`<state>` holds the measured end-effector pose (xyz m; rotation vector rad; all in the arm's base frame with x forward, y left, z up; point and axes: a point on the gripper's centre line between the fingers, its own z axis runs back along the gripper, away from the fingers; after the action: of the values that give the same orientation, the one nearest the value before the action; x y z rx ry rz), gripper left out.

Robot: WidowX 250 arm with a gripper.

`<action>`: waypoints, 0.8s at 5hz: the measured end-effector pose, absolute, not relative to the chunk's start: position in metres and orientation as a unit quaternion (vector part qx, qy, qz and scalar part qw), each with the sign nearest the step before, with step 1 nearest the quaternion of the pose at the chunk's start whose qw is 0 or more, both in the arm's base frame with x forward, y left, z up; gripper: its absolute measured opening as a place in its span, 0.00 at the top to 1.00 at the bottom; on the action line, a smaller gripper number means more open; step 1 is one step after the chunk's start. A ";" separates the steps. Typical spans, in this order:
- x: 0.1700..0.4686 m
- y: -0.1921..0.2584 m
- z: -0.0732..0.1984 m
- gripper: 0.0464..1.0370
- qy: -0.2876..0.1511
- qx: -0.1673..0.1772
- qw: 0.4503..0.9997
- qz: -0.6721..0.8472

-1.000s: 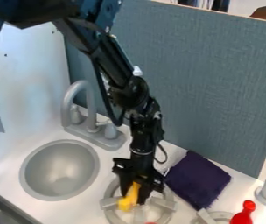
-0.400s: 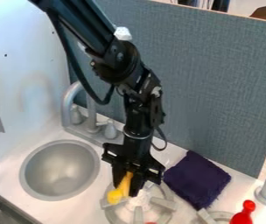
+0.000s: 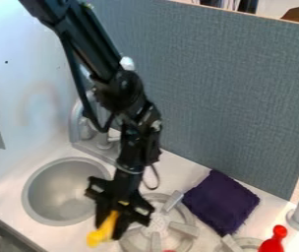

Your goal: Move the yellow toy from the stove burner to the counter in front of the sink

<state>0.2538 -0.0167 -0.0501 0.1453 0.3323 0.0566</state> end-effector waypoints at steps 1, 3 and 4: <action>0.249 -0.004 -0.053 0.65 0.183 0.081 0.979 0.031; 0.240 0.019 -0.072 0.65 0.232 0.075 0.969 0.036; 0.245 0.026 -0.075 0.65 0.221 0.075 0.972 0.034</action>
<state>0.2449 0.0259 -0.0751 0.1506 0.4468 0.0680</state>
